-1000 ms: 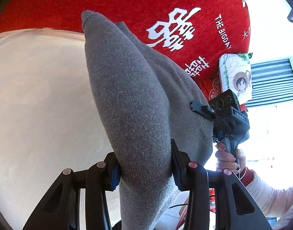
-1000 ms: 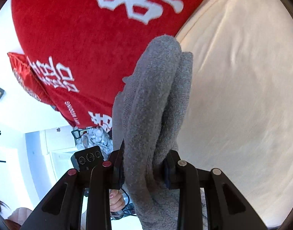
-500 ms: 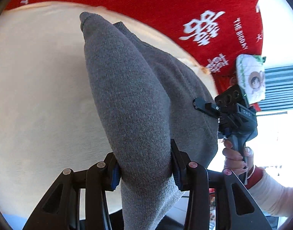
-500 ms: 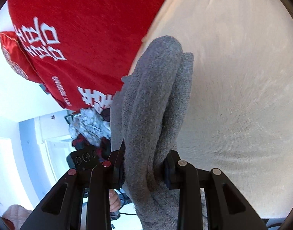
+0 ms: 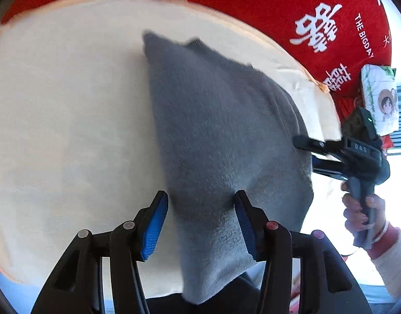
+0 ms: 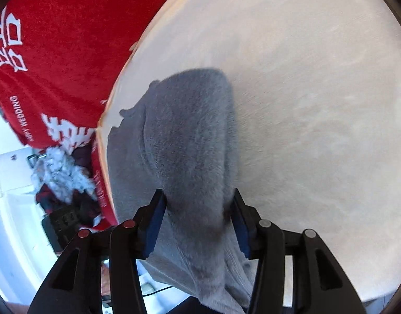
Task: Fold small clothes
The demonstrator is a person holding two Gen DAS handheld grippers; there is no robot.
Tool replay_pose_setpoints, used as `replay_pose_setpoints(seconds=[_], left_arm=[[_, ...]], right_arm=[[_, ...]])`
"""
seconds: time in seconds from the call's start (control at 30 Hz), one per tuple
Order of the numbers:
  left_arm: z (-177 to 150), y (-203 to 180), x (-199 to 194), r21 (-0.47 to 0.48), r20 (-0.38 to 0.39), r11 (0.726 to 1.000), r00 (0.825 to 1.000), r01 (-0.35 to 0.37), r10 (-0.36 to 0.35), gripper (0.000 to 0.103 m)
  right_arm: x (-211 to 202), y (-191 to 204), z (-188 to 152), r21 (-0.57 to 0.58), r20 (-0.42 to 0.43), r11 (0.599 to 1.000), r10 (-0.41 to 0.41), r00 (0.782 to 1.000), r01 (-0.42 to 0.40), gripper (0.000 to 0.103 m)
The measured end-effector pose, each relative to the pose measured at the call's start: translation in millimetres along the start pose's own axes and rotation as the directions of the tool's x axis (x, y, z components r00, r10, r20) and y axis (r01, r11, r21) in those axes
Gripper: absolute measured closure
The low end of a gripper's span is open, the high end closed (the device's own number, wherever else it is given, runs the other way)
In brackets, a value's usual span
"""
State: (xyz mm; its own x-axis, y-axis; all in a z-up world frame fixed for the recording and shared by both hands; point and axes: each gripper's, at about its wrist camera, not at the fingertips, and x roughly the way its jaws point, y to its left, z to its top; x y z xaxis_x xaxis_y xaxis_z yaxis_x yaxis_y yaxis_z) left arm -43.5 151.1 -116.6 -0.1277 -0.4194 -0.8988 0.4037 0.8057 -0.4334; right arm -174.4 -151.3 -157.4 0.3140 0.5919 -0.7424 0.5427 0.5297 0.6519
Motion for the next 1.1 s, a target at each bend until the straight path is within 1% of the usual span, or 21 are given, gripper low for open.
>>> replay_pose_setpoints(seconds=[0.03, 0.07, 0.17, 0.3, 0.37, 0.43, 0.47, 0.53, 0.6, 0.63, 0.7, 0.77, 0.8, 0.83, 0.9, 0.97, 1.0, 1.03, 1.1], left_arm=[[1.8, 0.7, -5.9, 0.003, 0.015, 1.0, 1.0, -0.016, 0.016, 0.05], [4.6, 2.3, -12.4, 0.003, 0.031, 1.0, 0.999, -0.03, 0.03, 0.05], [16.6, 8.2, -26.4, -0.003, 0.08, 0.999, 0.996, -0.046, 0.046, 0.05], [42.5, 9.2, -29.7, -0.008, 0.13, 0.999, 0.99, -0.048, 0.048, 0.05], [54.2, 3.5, -27.4, 0.007, 0.147, 0.999, 0.988, -0.044, 0.042, 0.05], [65.6, -5.3, -21.2, 0.036, 0.161, 0.998, 0.986, -0.049, 0.043, 0.05], [69.2, -9.8, -16.4, 0.047, 0.161, 0.997, 0.986, -0.057, 0.049, 0.05], [74.6, -18.8, -0.8, 0.072, 0.155, 0.992, 0.983, -0.106, 0.094, 0.05], [75.8, -19.7, 22.8, 0.105, 0.135, 0.973, 0.972, -0.206, 0.192, 0.05], [74.2, -16.6, 31.2, 0.117, 0.127, 0.966, 0.968, -0.231, 0.216, 0.049], [70.9, -6.5, 38.7, 0.115, 0.127, 0.965, 0.967, -0.235, 0.221, 0.033], [72.1, 5.4, 34.8, 0.068, 0.115, 0.978, 0.975, -0.198, 0.189, 0.033], [72.4, 8.7, 31.1, 0.052, 0.111, 0.98, 0.976, -0.194, 0.187, 0.033], [71.9, 9.5, 27.7, 0.049, 0.114, 0.978, 0.974, -0.201, 0.195, 0.033], [68.3, 8.4, 16.8, 0.06, 0.122, 0.969, 0.965, -0.24, 0.231, 0.033], [60.7, 4.5, 6.0, 0.064, 0.124, 0.964, 0.961, -0.256, 0.247, 0.033], [57.0, 3.2, 1.1, 0.065, 0.124, 0.965, 0.961, -0.255, 0.245, 0.033], [50.0, 0.7, -6.1, 0.067, 0.125, 0.966, 0.963, -0.248, 0.238, 0.033], [39.7, -10.3, -15.4, 0.076, 0.126, 0.969, 0.966, -0.236, 0.225, 0.033]], right_arm=[[-7.4, 1.6, -3.0, -0.005, 0.018, 1.0, -0.025, 1.0, 0.025, 0.05], [-11.5, 2.3, -4.7, -0.007, 0.029, 0.999, -0.032, 0.999, 0.032, 0.05], [-19.8, 3.4, -9.4, 0.002, 0.055, 1.0, -0.02, 0.998, 0.02, 0.05], [-13.7, 5.0, -1.4, 0.014, 0.067, 1.0, -0.028, 0.997, 0.027, 0.05], [-6.9, 12.3, 6.7, 0.022, 0.07, 1.0, -0.021, 0.997, 0.019, 0.052], [-2.4, 22.2, 12.2, -0.003, 0.075, 0.997, -0.076, 0.994, 0.076, 0.076], [-1.1, 27.0, 14.1, -0.029, 0.082, 0.992, -0.12, 0.989, 0.123, 0.078], [0.9, 29.9, 15.6, -0.072, 0.093, 0.979, -0.182, 0.979, 0.189, 0.092], [5.3, 23.9, 17.0, -0.083, 0.091, 0.971, -0.216, 0.972, 0.224, 0.092], [7.5, 19.5, 17.7, -0.073, 0.087, 0.973, -0.214, 0.973, 0.22, 0.092], [8.4, 11.5, 19.1, -0.048, 0.086, 0.981, -0.182, 0.98, 0.187, 0.092], [4.4, 5.9, 18.3, -0.036, 0.093, 0.983, -0.178, 0.98, 0.182, 0.087], [1.5, 3.0, 16.7, -0.027, 0.096, 0.98, -0.193, 0.977, 0.196, 0.076], [-2.1, -0.1, 14.5, -0.015, 0.097, 0.98, -0.195, 0.976, 0.198, 0.07], [-10.7, -3.6, 8.8, 0.007, 0.099, 0.982, -0.187, 0.977, 0.187, 0.07], [-21.4, -1.9, -0.6, 0.011, 0.11, 0.98, -0.197, 0.974, 0.197, 0.07], [-26.5, 1.1, -6.8, -0.001, 0.114, 0.979, -0.201, 0.973, 0.202, 0.071], [-29.5, 4.8, -12.9, -0.017, 0.112, 0.978, -0.203, 0.973, 0.207, 0.075], [-34.7, 15.0, -29.0, -0.065, 0.102, 0.977, -0.198, 0.975, 0.205, 0.079]])
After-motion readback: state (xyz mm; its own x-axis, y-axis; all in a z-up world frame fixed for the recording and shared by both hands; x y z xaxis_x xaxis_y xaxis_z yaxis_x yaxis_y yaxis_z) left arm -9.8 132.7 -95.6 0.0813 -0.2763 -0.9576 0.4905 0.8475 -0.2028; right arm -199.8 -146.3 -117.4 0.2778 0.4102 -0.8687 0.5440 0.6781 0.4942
